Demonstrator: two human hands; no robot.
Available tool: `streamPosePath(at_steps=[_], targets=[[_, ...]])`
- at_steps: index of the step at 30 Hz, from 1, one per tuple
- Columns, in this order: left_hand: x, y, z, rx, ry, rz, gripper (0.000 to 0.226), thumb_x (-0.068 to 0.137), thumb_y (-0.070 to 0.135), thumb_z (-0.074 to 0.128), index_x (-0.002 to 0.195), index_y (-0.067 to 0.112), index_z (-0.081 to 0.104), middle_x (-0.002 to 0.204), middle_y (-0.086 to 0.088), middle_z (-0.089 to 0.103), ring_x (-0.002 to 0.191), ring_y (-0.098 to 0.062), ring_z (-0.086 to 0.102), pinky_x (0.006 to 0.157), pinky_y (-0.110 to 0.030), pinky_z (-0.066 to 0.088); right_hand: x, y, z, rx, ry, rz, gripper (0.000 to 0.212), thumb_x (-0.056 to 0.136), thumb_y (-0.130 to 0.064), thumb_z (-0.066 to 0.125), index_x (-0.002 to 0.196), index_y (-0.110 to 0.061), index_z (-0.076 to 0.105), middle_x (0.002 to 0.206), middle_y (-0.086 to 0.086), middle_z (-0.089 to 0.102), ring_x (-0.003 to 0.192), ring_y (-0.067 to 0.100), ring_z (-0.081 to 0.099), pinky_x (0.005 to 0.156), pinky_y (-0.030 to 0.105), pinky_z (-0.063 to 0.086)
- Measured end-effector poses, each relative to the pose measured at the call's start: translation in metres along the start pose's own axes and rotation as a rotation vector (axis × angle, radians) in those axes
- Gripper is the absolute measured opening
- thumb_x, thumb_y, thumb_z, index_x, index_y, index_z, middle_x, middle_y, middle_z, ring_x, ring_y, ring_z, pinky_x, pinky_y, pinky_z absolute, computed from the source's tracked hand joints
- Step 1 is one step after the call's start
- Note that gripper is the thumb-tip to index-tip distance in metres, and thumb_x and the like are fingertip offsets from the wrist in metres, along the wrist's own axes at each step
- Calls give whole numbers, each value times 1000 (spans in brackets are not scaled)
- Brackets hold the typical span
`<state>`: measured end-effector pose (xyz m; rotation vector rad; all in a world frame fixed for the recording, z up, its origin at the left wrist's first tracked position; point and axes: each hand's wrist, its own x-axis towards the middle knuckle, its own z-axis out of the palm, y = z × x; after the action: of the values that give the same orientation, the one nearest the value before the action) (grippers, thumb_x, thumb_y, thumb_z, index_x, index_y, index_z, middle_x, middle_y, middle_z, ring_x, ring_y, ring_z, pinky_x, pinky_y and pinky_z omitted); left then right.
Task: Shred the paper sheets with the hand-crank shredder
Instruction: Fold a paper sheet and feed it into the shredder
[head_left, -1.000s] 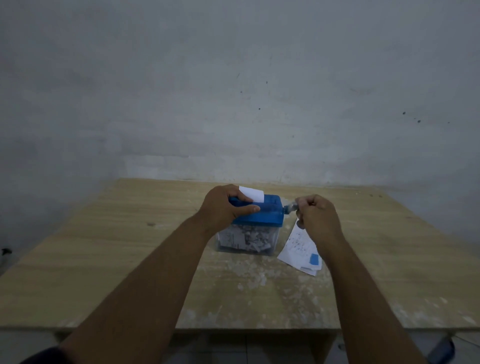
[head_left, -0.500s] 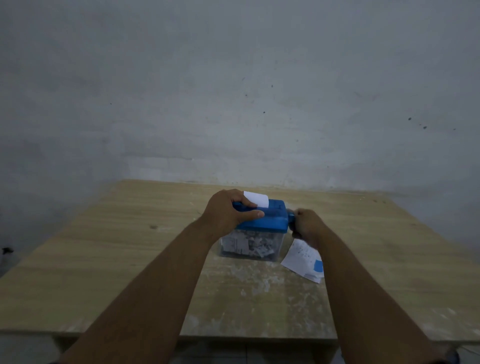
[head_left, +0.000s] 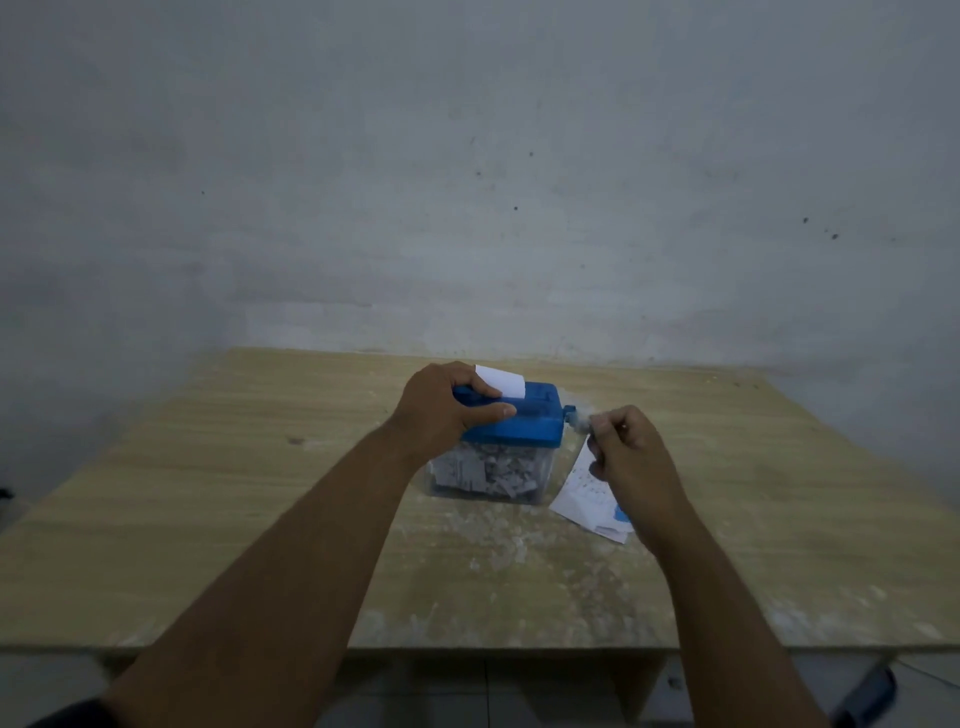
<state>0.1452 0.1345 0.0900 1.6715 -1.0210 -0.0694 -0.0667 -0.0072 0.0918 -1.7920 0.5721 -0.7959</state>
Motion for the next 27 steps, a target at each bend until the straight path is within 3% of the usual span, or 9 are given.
streamPosePath(at_steps=[4,8,11,14,16,22,27], targets=[[4,2,-6,50,-40,22,19,76,32,95,87,21,84,88,3,71,81,-4,65,65,-12,47,24,-21,-7,-53,-17,-40,21,110,-24,51,106,-6,61,82,4,62,70,14,53,67,31,49],[3,3,-7,49,-40,35,19,77,34,94,88,21,85,88,-3,73,81,-13,66,66,-17,50,59,-31,-5,-59,-20,-50,29,109,-34,53,98,-8,59,79,1,63,70,14,54,66,31,49],[2,2,-7,37,-44,33,18,77,33,94,88,22,85,88,0,73,81,-11,66,67,-16,50,81,-29,1,-70,-15,-32,34,109,-37,53,96,-6,58,77,1,64,67,14,54,64,30,51],[2,0,-7,26,-41,26,19,76,35,95,88,23,85,90,4,73,84,-10,67,69,-14,49,98,-13,9,-160,-14,24,42,108,-37,55,102,4,60,83,13,65,70,22,56,70,44,56],[2,-1,-6,35,-38,27,20,76,35,95,89,23,85,92,5,73,85,-8,66,69,-13,49,102,7,14,-241,-58,92,39,107,-35,57,100,3,63,89,20,68,74,26,60,76,52,60],[0,-2,-4,-12,-24,4,22,74,34,97,87,21,84,95,7,73,88,-5,67,69,-12,49,75,47,26,-107,1,218,26,110,-29,49,107,-5,59,88,15,60,72,22,54,65,36,53],[-1,2,-4,-32,-41,7,17,77,31,95,86,20,84,92,7,73,85,-3,66,69,-11,48,51,59,26,-205,-20,258,16,109,-18,45,98,-11,55,87,11,60,73,25,58,73,45,55]])
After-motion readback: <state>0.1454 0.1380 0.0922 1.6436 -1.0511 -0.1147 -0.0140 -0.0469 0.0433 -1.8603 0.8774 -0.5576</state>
